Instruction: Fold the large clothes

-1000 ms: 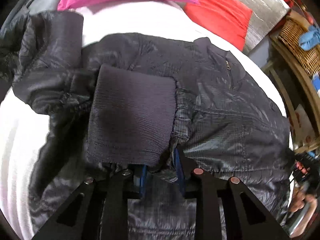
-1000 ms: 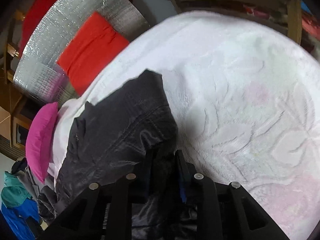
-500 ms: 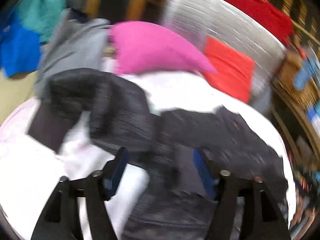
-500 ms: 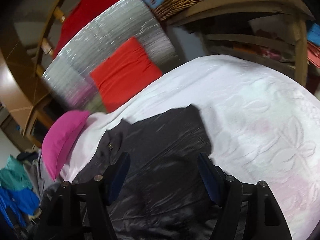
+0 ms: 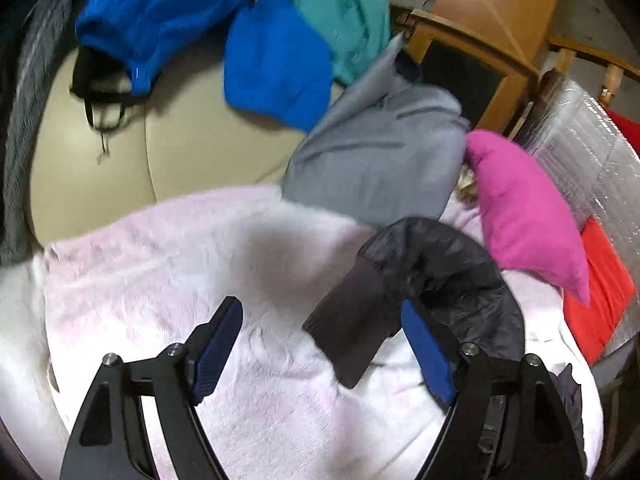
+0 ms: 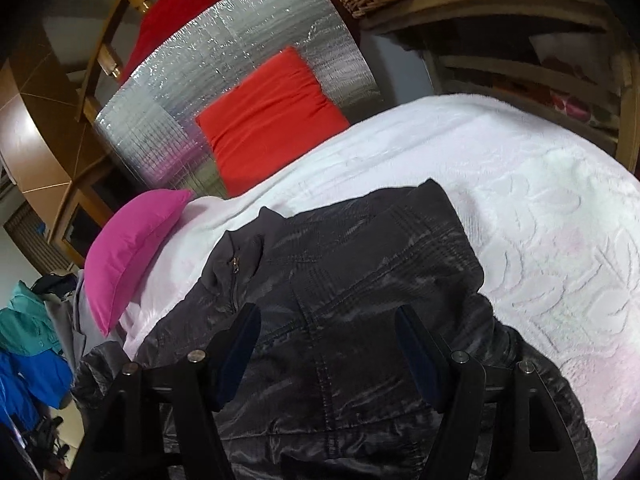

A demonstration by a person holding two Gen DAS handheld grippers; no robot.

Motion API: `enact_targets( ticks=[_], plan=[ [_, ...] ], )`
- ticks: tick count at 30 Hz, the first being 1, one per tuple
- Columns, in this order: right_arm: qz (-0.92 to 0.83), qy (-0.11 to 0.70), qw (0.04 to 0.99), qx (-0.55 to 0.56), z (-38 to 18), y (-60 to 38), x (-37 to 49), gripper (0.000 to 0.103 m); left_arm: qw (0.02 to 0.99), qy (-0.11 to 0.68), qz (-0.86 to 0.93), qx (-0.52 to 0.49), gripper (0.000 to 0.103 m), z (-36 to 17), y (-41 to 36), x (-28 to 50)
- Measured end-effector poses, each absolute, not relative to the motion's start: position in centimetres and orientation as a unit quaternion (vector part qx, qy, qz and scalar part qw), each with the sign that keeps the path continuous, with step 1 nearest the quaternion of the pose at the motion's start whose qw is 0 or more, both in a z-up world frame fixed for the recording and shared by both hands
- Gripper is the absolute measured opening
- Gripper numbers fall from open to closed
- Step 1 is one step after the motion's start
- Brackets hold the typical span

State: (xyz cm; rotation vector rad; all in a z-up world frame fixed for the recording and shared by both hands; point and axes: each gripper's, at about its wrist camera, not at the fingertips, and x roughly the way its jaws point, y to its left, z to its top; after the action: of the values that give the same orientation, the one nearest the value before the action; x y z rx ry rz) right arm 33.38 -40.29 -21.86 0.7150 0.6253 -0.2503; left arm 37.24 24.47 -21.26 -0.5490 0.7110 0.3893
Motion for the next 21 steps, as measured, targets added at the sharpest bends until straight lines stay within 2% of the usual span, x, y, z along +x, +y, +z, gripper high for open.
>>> enact_targets(
  ticks=[5,11,13,14,15,16,17,21],
  plan=[
    [-0.12,0.303,0.881,0.344,-22.1,-40.3,33.3,0.073,0.87,0.385,0.18,-0.25,0.082,-24.0,24.2,39.4],
    [-0.119,0.308,0.875,0.354,-22.4,-40.6,33.2,0.073,0.881,0.371,0.202,-0.211,0.082,-25.1,23.8,40.6],
    [-0.117,0.309,0.872,0.361,-22.6,-40.8,33.3,0.073,0.89,0.357,0.197,-0.206,0.066,-25.2,24.0,41.1],
    [-0.117,0.31,0.871,0.364,-22.7,-40.9,33.3,0.073,0.893,0.355,0.19,-0.202,0.043,-25.2,24.0,41.4],
    [-0.117,0.311,0.87,0.365,-22.8,-40.9,33.3,0.073,0.895,0.357,0.185,-0.196,0.026,-25.3,24.0,41.9],
    [-0.118,0.312,0.868,0.367,-22.9,-41.0,33.4,0.073,0.897,0.357,0.186,-0.186,0.018,-25.3,23.8,42.2],
    [-0.118,0.314,0.867,0.368,-23.0,-41.0,33.4,0.073,0.901,0.352,0.186,-0.175,0.005,-25.1,23.6,42.3],
    [-0.12,0.313,0.865,0.373,-23.2,-41.2,33.5,0.073,0.921,0.318,0.164,-0.155,0.002,-23.0,22.1,42.0]
  ],
)
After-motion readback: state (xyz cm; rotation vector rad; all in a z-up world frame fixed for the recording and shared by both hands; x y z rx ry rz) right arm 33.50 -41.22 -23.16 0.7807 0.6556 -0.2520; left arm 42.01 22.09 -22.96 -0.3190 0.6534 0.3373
